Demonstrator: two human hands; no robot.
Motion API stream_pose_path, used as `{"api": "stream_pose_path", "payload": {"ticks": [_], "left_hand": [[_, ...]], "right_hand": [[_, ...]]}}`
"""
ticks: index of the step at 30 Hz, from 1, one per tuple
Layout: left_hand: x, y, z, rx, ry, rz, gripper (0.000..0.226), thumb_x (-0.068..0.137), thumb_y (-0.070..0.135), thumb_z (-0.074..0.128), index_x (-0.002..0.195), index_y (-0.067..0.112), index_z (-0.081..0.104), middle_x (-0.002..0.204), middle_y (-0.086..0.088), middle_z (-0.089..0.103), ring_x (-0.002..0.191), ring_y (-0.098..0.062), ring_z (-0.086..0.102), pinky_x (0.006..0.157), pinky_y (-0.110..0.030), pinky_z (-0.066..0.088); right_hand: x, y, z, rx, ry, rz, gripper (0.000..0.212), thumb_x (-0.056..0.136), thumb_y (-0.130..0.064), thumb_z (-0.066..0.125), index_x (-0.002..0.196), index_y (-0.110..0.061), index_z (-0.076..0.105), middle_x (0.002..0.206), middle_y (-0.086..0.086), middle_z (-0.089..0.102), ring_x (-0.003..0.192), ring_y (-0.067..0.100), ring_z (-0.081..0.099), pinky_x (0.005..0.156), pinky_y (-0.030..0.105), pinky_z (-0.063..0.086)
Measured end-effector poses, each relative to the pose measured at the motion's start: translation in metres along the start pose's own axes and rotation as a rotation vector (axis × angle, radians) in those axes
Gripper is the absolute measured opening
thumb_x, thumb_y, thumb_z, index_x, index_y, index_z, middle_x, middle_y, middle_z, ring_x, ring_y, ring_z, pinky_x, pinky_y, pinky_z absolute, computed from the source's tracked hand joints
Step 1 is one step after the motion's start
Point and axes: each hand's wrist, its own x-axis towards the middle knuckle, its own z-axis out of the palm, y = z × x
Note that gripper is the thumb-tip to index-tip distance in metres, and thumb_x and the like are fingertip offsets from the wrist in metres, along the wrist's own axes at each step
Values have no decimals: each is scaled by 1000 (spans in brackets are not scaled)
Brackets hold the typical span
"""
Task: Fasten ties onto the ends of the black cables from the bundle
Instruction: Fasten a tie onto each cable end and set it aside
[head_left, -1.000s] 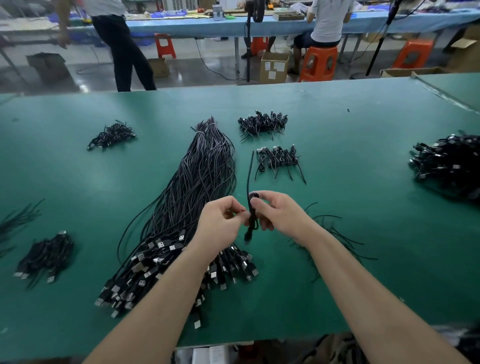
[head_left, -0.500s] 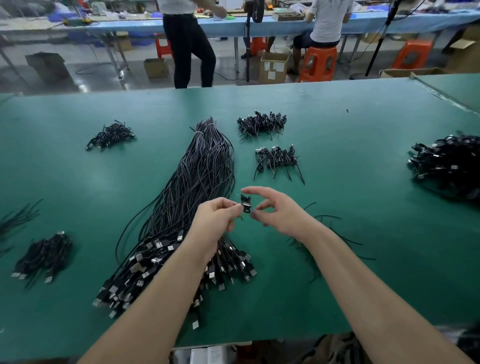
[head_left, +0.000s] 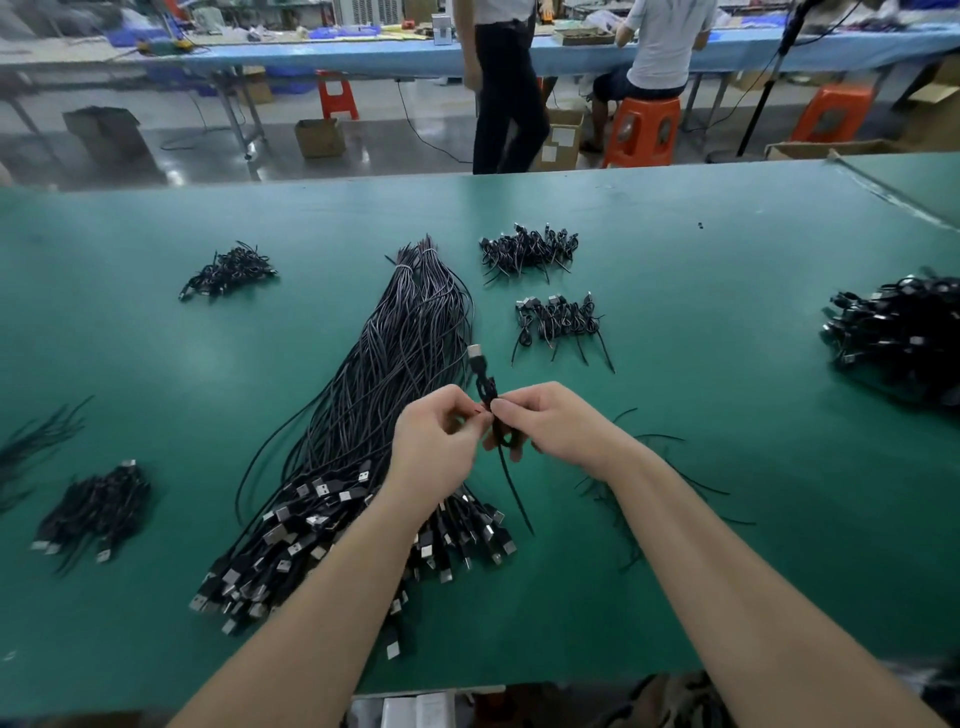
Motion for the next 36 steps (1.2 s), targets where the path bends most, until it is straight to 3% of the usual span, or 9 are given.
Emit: {"api": "stream_pose_path", "payload": {"ticks": [3, 5, 8, 11, 16, 25, 29, 32, 36], "left_hand": [[-3, -6, 2, 707, 162, 700, 17, 83, -3, 66, 76, 12, 66, 70, 3, 63, 52, -24, 44, 67, -33, 34], [-3, -7, 1, 801, 197, 879, 18, 80, -6, 67, 78, 12, 68, 71, 4, 62, 51, -24, 37, 65, -33, 31], [-2, -5, 1, 538, 175, 670, 15, 86, 1, 68, 78, 14, 66, 74, 7, 63, 57, -18, 47, 68, -34, 38], [4, 2, 1, 74, 57, 58, 16, 90, 14, 72, 75, 18, 67, 65, 7, 62, 56, -7, 52, 61, -30, 46], [13, -3, -8, -558, -187, -467, 17, 90, 8, 69, 74, 10, 66, 54, 2, 54, 42, -12, 37, 47, -24, 27], [3, -1, -4, -293, -105, -313, 16, 90, 14, 74, 77, 12, 66, 60, 4, 59, 44, -13, 41, 45, -23, 33], [-4, 1, 0, 529, 93, 515, 13, 88, 5, 70, 79, 14, 67, 68, 9, 61, 51, -19, 46, 51, -31, 41], [-5, -3, -1, 729, 131, 886, 16, 79, -3, 75, 85, 11, 70, 74, 1, 64, 49, -25, 45, 52, -32, 43], [-2, 0, 2, 277, 28, 277, 15, 90, 14, 72, 77, 17, 65, 65, 11, 59, 52, -10, 47, 51, -26, 40]], "right_hand": [[5, -4, -4, 127, 21, 110, 23, 101, -22, 57, 124, -20, 61, 65, 6, 72, 57, 21, 48, 45, 24, 33], [6, -7, -9, 145, -3, 140, 22, 101, -23, 57, 123, -20, 60, 62, 8, 69, 53, 21, 49, 44, 24, 33], [5, -6, -13, 292, -32, 137, 20, 107, -23, 47, 119, -13, 59, 69, 9, 72, 47, 17, 51, 44, 24, 38], [4, -1, -16, 318, 16, 91, 21, 105, -17, 51, 125, -19, 57, 83, 7, 76, 55, 15, 57, 49, 25, 44], [1, 8, -11, 132, 39, -60, 26, 90, -25, 75, 107, -42, 69, 94, -11, 67, 62, 11, 46, 54, 27, 40], [1, 5, -5, 50, 76, -28, 15, 97, -32, 66, 93, -23, 78, 57, -8, 54, 49, 5, 43, 49, 20, 37], [6, 2, -3, 164, 99, 117, 17, 97, -29, 66, 113, -23, 63, 72, 4, 69, 54, 14, 49, 49, 25, 40], [5, 2, -6, 276, 59, 207, 14, 97, -27, 67, 108, -18, 63, 69, 4, 71, 58, 16, 56, 48, 25, 42], [3, 7, -5, 294, 76, 97, 8, 101, -19, 60, 99, -13, 65, 80, 16, 64, 53, 17, 49, 47, 25, 44]]}}
